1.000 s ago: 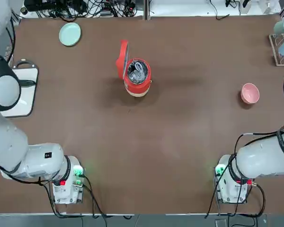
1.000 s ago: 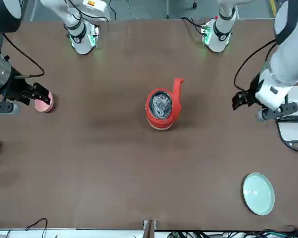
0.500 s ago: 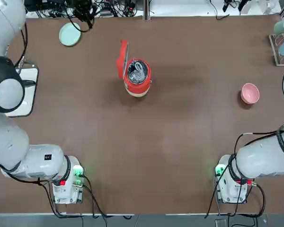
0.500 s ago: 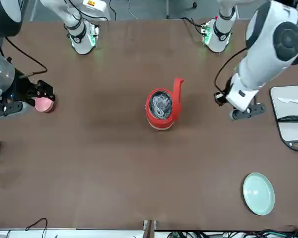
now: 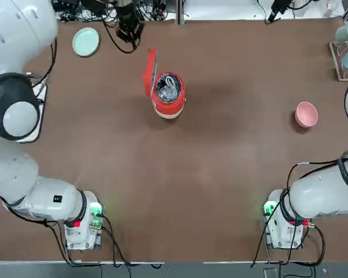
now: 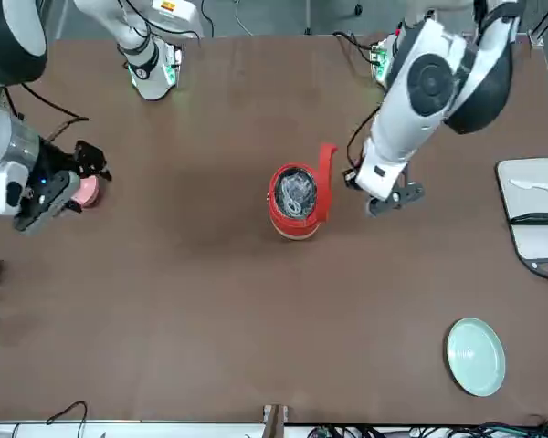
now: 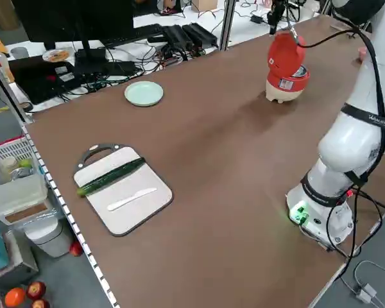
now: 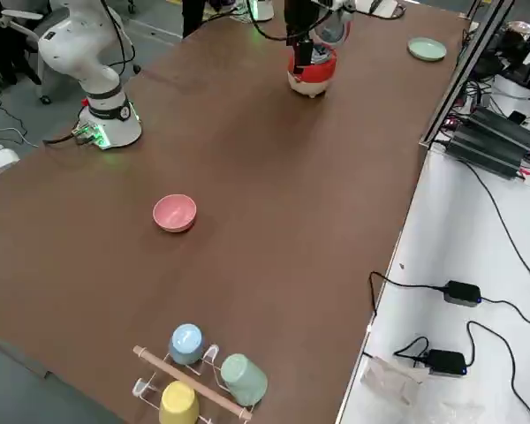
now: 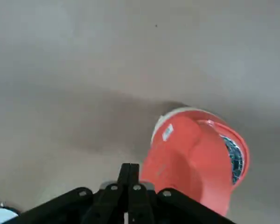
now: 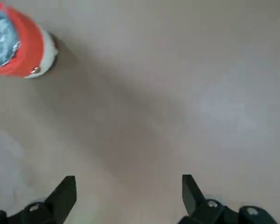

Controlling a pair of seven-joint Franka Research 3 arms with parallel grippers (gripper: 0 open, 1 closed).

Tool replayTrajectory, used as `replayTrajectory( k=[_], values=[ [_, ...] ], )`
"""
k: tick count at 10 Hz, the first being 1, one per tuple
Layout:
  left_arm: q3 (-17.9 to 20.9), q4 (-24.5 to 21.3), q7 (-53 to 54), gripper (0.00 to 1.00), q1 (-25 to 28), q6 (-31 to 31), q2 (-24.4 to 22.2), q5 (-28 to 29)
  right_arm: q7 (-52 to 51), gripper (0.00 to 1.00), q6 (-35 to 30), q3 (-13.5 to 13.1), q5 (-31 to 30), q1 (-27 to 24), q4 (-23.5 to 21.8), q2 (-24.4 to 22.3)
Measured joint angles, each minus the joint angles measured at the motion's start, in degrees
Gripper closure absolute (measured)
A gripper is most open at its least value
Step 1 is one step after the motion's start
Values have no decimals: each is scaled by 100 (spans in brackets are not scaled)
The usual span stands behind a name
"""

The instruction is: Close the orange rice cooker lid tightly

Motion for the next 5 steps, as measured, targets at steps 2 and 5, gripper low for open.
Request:
replayTrajectory(
  k=[2,5],
  values=[
    [-1,-1,-342,99,-248,0,33,10,-1468,0,504,-17,757,-21,-460,19],
    [1,-2,-764,99,-414,254,101,11,-3753,0,1514,-46,1919,-75,-1414,57]
  ],
)
